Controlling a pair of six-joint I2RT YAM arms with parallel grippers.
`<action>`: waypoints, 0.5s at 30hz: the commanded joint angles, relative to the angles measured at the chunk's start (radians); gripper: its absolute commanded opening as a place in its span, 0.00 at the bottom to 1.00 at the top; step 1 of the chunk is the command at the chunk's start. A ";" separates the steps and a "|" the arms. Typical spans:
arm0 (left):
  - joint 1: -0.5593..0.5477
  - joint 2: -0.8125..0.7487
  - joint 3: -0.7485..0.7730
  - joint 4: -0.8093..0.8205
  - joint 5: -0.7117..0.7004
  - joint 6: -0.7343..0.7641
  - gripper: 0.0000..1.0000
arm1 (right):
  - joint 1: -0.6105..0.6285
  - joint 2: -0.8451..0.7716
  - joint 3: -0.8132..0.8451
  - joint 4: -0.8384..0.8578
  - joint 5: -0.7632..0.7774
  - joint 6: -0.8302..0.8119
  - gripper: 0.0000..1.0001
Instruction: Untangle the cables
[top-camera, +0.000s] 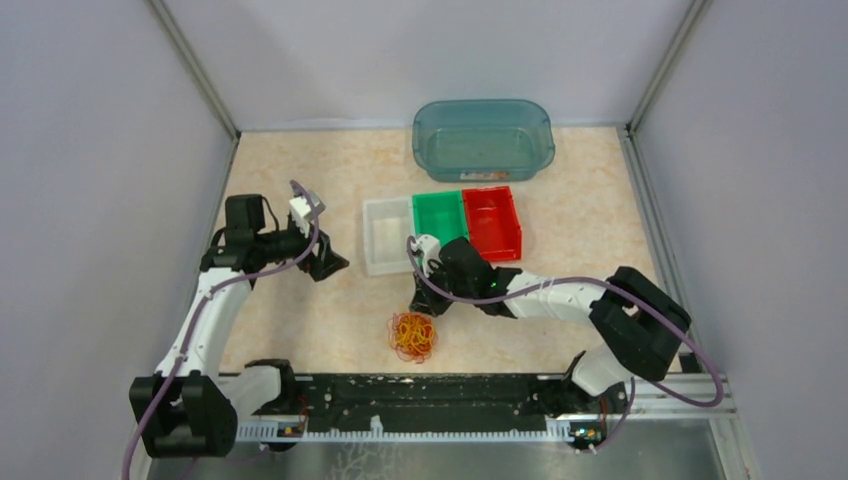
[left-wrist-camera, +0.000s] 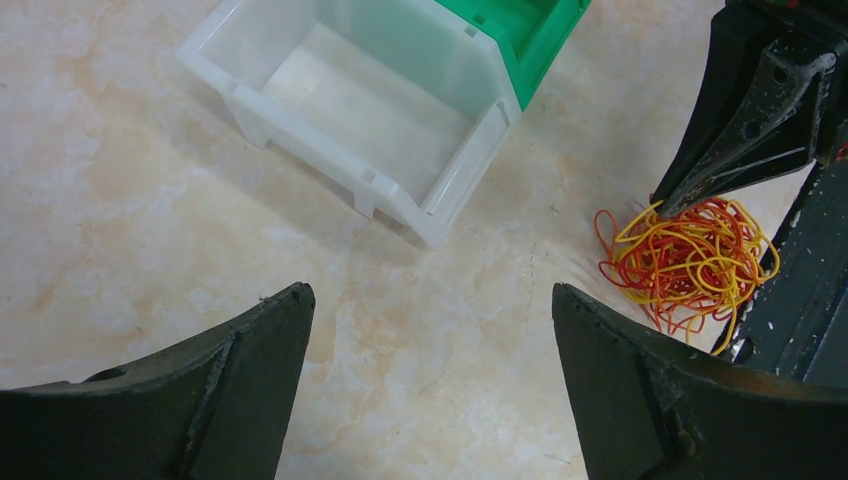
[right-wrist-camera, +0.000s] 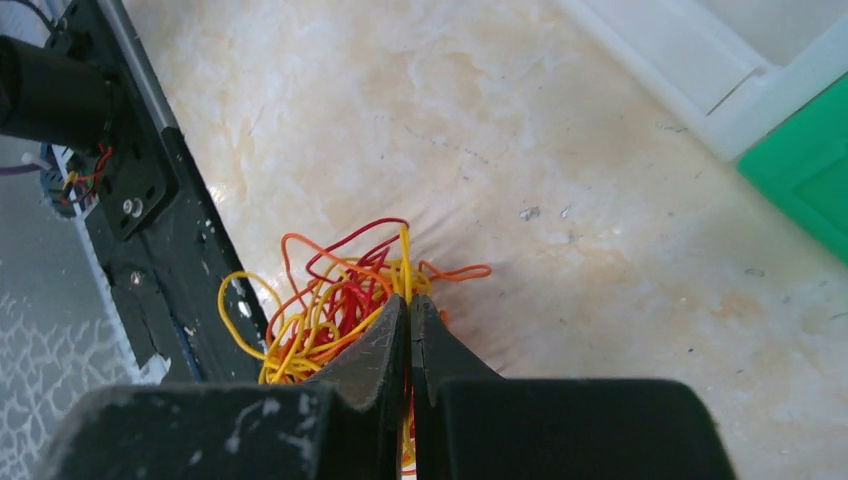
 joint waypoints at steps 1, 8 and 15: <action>-0.008 0.007 -0.002 -0.005 0.016 0.018 0.94 | 0.013 0.012 0.093 0.088 0.094 -0.001 0.00; -0.009 -0.003 0.003 -0.016 0.040 0.041 0.92 | 0.013 0.084 0.238 0.130 0.088 0.014 0.00; -0.008 -0.009 0.005 -0.040 0.113 0.068 0.89 | 0.012 0.160 0.377 0.173 0.059 0.057 0.00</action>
